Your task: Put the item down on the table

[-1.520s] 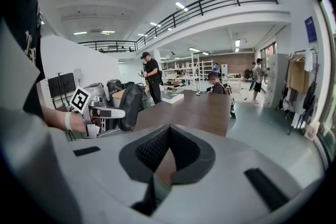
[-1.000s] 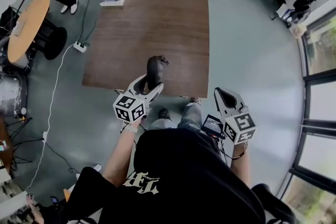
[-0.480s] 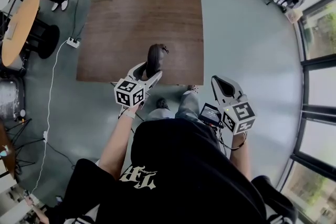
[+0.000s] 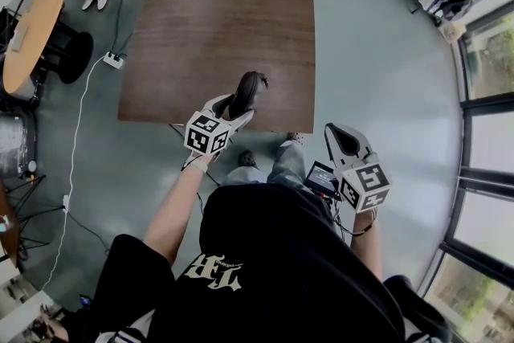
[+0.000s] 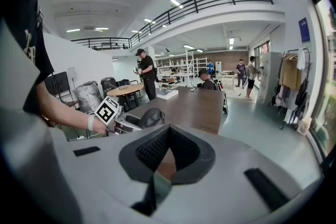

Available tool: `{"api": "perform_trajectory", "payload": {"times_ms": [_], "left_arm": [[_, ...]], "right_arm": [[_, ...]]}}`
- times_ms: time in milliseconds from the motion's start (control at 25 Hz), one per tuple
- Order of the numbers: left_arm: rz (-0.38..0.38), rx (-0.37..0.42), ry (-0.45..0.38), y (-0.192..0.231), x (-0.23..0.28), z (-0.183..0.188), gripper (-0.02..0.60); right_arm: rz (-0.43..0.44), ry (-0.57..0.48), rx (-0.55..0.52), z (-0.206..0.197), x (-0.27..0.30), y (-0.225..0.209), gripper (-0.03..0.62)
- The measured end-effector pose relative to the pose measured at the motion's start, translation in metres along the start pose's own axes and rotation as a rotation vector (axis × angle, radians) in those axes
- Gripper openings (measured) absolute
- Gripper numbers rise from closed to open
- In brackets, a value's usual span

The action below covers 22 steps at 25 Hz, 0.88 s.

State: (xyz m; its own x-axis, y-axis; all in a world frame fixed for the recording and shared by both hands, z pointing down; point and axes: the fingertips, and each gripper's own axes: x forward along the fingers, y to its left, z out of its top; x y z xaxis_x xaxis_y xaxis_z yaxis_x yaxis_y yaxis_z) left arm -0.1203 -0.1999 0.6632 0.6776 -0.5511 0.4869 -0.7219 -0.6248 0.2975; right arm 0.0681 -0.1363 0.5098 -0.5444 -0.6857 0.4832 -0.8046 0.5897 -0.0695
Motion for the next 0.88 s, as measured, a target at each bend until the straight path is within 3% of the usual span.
{"api": "perform_trajectory", "payload": {"times_ms": [280,560,880], "left_arm": [[-0.005,0.083,0.095,0.018,0.015,-0.012,0.301],[0.016,0.269,0.212,0.031,0.035,-0.029,0.295],[0.035,0.377,0.375,0.052,0.063,-0.069,0.273]], "right_arm": [[-0.005,0.014,0.008,0.0,0.007,0.003,-0.014],[-0.023,0.035,0.03,-0.009,0.006,0.001,-0.014],[-0.043,0.076,0.055,-0.028,0.001,-0.001,-0.014]]}}
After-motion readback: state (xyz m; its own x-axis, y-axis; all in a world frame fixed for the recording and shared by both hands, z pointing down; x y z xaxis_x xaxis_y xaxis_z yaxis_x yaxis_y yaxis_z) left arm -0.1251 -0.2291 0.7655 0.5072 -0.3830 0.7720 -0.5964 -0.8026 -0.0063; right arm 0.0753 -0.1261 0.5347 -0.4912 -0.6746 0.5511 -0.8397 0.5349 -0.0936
